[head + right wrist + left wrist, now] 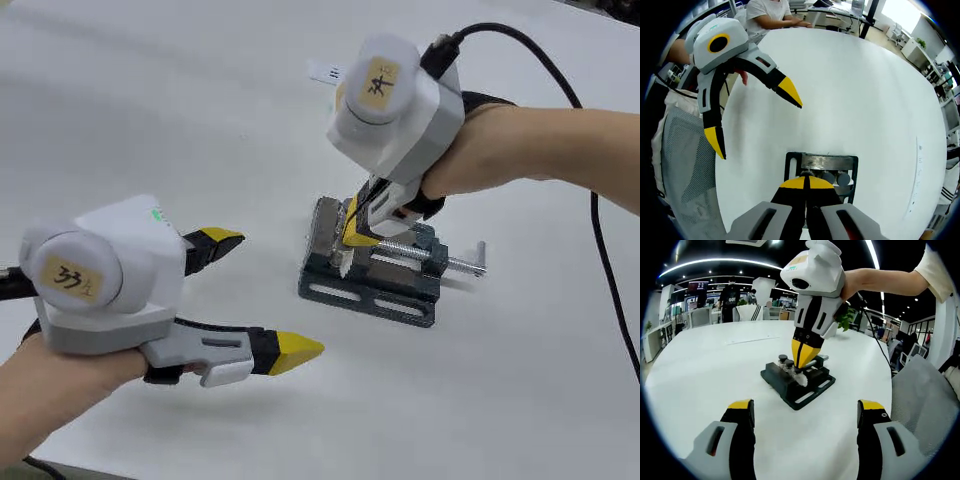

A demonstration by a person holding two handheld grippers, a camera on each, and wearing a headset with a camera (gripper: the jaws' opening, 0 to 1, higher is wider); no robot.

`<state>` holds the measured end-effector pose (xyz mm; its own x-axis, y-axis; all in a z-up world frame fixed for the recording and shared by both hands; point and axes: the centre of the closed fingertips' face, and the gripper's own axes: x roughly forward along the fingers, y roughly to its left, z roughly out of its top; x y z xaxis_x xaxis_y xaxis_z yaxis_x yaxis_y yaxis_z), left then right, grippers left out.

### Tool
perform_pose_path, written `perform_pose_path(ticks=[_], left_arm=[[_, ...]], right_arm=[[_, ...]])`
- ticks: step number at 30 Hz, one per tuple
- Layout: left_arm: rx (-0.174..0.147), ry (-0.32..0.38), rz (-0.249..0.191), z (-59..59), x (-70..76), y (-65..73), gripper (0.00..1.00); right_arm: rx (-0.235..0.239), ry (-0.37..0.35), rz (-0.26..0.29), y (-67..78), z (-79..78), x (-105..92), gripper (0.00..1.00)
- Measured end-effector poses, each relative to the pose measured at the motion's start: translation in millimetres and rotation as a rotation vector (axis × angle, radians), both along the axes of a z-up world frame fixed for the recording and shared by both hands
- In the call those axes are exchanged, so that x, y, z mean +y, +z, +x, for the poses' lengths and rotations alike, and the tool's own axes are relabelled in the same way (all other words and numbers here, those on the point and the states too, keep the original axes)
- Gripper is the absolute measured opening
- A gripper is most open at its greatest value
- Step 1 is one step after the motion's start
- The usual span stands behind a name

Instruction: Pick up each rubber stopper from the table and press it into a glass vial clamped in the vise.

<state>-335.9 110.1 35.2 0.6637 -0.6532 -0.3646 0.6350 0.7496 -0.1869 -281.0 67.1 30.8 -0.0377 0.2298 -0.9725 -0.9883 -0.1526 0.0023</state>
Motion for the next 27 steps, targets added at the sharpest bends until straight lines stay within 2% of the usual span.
perform_pose_path(ticks=[2,3,4,7,10,12,13,16,22,24,27], left_arm=[[-0.001,-0.001,-0.002,0.2,-0.3,0.1,0.83],[-0.002,0.001,-0.005,0.6,-0.7,0.7,0.83],[-0.002,0.000,-0.006,0.5,-2.0,1.6,0.83],[-0.002,-0.003,-0.007,1.1,-4.0,2.1,0.83],[0.003,-0.004,-0.009,1.2,-4.7,1.6,0.83],[0.003,-0.005,-0.010,1.2,-4.2,2.2,0.83],[0.002,-0.002,-0.011,1.5,-3.5,2.8,0.83],[0.003,-0.005,-0.006,1.6,-3.0,2.2,0.83],[-0.008,-0.001,-0.008,2.4,-4.4,9.9,0.83],[-0.010,-0.004,-0.005,1.9,-5.9,12.2,0.83],[-0.012,-0.003,-0.011,1.8,-6.1,15.8,0.83]], right_arm=[[-0.002,0.014,-0.004,0.1,-1.7,-0.2,0.00],[0.008,-0.023,-0.010,-0.2,-2.0,0.1,0.00],[0.001,0.003,-0.012,-0.2,-1.9,0.3,0.00],[0.004,0.001,-0.019,-0.4,-0.1,1.6,0.00],[0.033,-0.028,-0.026,-0.7,1.4,0.5,0.00],[0.032,-0.030,-0.027,-0.7,0.8,0.7,0.00],[0.021,-0.003,-0.031,-1.1,0.4,1.4,0.00],[0.025,-0.016,-0.040,-0.3,0.8,1.6,0.00],[0.047,-0.049,-0.018,-0.2,1.8,1.5,0.00],[0.018,0.005,-0.003,0.7,0.8,1.6,0.00],[0.054,-0.067,-0.014,0.7,0.1,1.5,0.00]])
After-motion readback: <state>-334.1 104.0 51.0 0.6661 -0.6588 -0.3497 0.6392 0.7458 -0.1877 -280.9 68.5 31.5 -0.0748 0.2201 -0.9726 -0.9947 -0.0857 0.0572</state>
